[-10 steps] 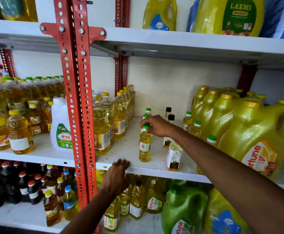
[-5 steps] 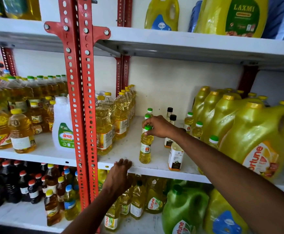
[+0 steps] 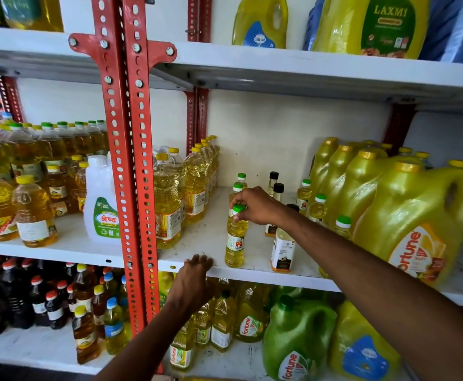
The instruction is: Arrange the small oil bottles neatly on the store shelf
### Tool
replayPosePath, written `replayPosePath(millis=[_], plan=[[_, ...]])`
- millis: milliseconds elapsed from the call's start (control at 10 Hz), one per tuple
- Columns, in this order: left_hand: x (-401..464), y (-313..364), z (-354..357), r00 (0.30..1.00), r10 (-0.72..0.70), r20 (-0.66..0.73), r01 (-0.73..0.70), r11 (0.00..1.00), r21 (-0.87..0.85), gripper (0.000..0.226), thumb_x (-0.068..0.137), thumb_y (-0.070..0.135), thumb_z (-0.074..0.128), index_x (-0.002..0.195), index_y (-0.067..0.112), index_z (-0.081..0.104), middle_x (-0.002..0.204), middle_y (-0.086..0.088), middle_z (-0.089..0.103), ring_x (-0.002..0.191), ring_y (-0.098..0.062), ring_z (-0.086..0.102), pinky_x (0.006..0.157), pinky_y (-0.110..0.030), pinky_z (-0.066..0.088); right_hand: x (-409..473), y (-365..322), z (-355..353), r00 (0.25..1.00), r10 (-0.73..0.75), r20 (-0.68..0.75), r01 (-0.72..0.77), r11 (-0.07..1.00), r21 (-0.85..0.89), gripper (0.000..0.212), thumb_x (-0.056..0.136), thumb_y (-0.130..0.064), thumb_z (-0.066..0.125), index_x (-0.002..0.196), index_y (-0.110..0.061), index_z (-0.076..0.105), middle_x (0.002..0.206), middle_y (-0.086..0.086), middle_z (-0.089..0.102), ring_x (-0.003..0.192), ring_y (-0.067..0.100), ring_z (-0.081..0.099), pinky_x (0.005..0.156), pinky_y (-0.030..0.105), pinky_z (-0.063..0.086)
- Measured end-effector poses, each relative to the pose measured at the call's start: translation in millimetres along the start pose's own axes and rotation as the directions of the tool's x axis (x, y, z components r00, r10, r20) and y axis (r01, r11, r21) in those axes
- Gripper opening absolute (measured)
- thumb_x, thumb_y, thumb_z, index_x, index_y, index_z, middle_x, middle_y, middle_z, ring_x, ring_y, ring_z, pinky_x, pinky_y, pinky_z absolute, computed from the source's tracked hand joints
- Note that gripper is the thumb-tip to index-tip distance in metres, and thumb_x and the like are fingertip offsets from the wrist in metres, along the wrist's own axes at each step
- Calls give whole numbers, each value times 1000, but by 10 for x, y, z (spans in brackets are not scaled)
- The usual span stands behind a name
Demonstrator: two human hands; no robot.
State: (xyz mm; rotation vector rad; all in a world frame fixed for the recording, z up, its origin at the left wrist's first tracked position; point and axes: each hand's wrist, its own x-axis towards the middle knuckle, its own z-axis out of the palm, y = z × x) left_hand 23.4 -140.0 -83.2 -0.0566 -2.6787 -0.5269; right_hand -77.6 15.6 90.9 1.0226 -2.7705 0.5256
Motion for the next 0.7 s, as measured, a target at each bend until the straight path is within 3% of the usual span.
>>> replayPosePath(millis=[400, 600, 700], plan=[[-13, 33, -2, 1000, -23, 12, 23, 1000, -4, 49, 83, 18, 67, 131, 14, 56, 135, -10, 60, 125, -28, 53, 103, -40, 47, -17, 4, 9, 1000, 0, 14, 0, 1000, -5, 39, 77, -13, 78, 115, -11, 69, 127, 10, 66, 119, 26, 57, 97, 31, 46], [-26, 58, -25, 999, -26, 22, 26, 999, 22, 47, 84, 18, 66, 130, 13, 57, 134, -11, 60, 126, -30, 52, 105, -41, 45, -1, 22, 36, 1000, -2, 14, 2, 1000, -6, 39, 78, -13, 77, 116, -12, 67, 125, 10, 66, 116, 27, 58, 87, 24, 42], [-16, 83, -49, 999, -22, 35, 21, 999, 31, 50, 82, 23, 67, 129, 11, 56, 127, -8, 60, 119, -28, 55, 101, -38, 47, -39, 6, 19, 999, 11, 50, -11, 1000, -8, 49, 79, -16, 77, 125, -13, 61, 130, 12, 62, 120, 28, 56, 98, 32, 47]])
